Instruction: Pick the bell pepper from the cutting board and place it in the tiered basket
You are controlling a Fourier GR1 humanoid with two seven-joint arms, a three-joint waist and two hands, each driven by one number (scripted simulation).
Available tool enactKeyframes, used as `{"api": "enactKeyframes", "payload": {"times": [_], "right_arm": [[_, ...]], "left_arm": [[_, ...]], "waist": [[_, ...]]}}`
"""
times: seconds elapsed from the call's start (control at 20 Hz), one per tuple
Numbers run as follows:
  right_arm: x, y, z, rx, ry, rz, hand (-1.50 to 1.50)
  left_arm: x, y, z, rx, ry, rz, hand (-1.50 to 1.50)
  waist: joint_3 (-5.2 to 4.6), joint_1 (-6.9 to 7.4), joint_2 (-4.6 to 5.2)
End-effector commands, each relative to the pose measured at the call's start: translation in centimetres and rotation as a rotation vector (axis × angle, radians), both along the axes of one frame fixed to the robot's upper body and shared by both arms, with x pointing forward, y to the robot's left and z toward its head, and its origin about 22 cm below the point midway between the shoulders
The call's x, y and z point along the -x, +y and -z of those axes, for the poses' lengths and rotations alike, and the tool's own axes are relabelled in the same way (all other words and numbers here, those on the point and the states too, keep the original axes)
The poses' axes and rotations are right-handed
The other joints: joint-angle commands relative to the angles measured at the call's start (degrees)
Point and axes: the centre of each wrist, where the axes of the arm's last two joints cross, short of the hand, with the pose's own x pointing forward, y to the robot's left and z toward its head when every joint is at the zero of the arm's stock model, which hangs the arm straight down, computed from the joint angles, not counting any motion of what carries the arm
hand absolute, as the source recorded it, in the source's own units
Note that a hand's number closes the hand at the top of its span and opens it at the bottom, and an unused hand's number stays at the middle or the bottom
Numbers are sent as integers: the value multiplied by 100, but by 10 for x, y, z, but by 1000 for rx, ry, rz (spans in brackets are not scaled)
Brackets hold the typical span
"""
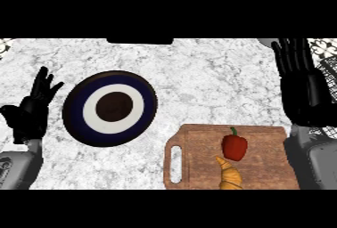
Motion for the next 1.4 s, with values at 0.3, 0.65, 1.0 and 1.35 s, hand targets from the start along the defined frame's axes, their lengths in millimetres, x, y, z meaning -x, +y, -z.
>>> {"api": "enactKeyframes", "payload": {"times": [0.3,0.65,1.0,1.35], "right_arm": [[30,-47,-14,-254,-230,742,150],[126,-43,146,-51,514,1243,-150],[184,-24,145,167,796,1025,-150],[190,-24,107,330,1009,893,-150]], "left_arm": [[17,19,17,-93,99,-41,0],[19,14,9,-136,119,27,0],[21,3,6,-145,100,80,0],[10,-12,-3,-159,82,117,0]], "waist": [[303,-1013,-516],[146,-431,-41],[110,-73,50],[104,115,149]]}}
